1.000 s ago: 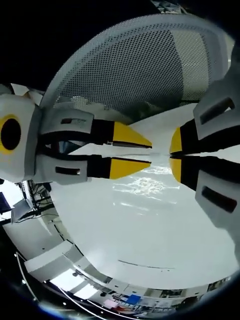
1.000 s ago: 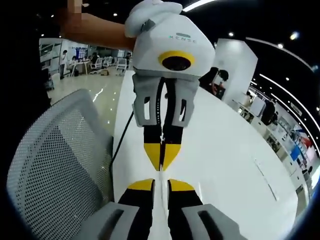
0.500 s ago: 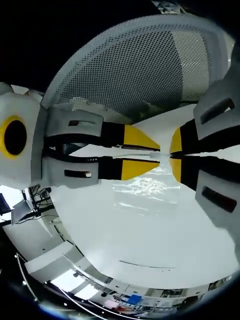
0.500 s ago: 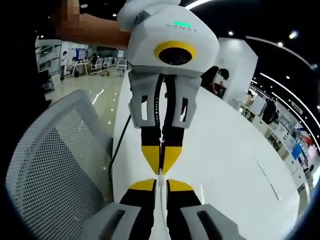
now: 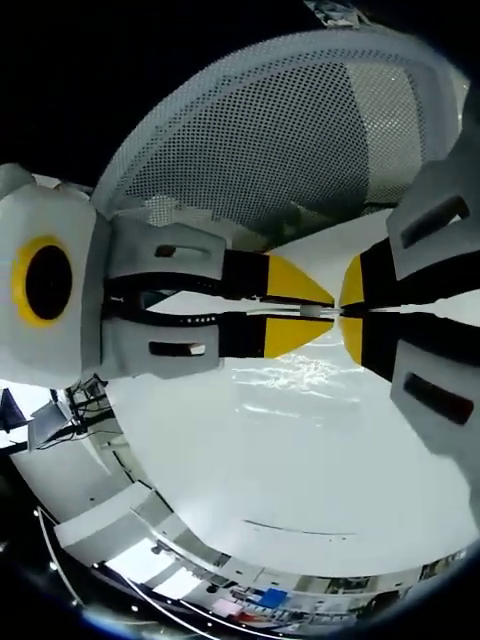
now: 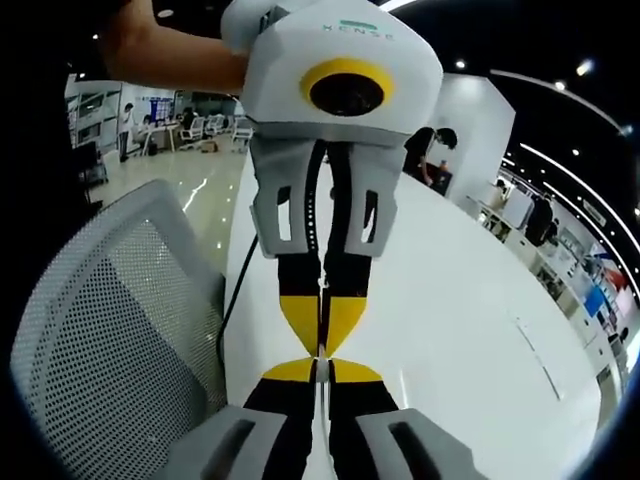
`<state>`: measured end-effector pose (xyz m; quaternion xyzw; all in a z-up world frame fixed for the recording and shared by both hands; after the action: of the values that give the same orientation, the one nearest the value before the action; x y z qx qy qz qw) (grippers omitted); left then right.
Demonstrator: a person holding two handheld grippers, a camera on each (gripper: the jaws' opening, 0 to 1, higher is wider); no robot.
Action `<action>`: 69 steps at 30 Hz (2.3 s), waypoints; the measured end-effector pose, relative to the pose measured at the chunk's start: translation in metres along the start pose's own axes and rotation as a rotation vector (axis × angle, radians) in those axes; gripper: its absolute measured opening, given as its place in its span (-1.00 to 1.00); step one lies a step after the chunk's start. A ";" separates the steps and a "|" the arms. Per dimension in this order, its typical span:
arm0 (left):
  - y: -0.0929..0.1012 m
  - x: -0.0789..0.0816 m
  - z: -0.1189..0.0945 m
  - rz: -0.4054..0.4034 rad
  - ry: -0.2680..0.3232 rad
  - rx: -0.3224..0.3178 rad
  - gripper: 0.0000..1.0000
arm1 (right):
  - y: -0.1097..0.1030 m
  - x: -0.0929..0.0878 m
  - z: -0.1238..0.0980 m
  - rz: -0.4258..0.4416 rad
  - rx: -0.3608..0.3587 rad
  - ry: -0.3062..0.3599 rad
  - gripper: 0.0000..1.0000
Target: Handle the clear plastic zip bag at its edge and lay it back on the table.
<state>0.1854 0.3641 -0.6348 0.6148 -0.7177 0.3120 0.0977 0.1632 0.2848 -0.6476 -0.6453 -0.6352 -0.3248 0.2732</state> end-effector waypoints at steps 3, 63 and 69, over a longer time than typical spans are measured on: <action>0.000 0.000 0.000 0.004 0.000 0.003 -1.00 | 0.000 0.000 0.000 0.003 -0.002 -0.006 -0.99; 0.002 -0.005 -0.003 -0.026 -0.022 0.001 -1.00 | -0.001 -0.002 -0.003 0.035 0.016 -0.027 -1.00; 0.001 -0.004 -0.005 -0.030 -0.016 0.006 -1.00 | 0.000 -0.001 -0.005 0.028 0.015 -0.026 -1.00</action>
<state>0.1842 0.3704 -0.6337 0.6282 -0.7083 0.3079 0.0945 0.1631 0.2802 -0.6450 -0.6564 -0.6319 -0.3075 0.2743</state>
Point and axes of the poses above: the point that each gripper's makers call its tool centre point, and the gripper's own axes: z roughly forward along the fingers, y roughly to its right, x roughly out of its top, the point moved 7 cm from there along -z, roughly backward along the fingers, and after that the axes turned 13 degrees about x, right-handed, at the moved point
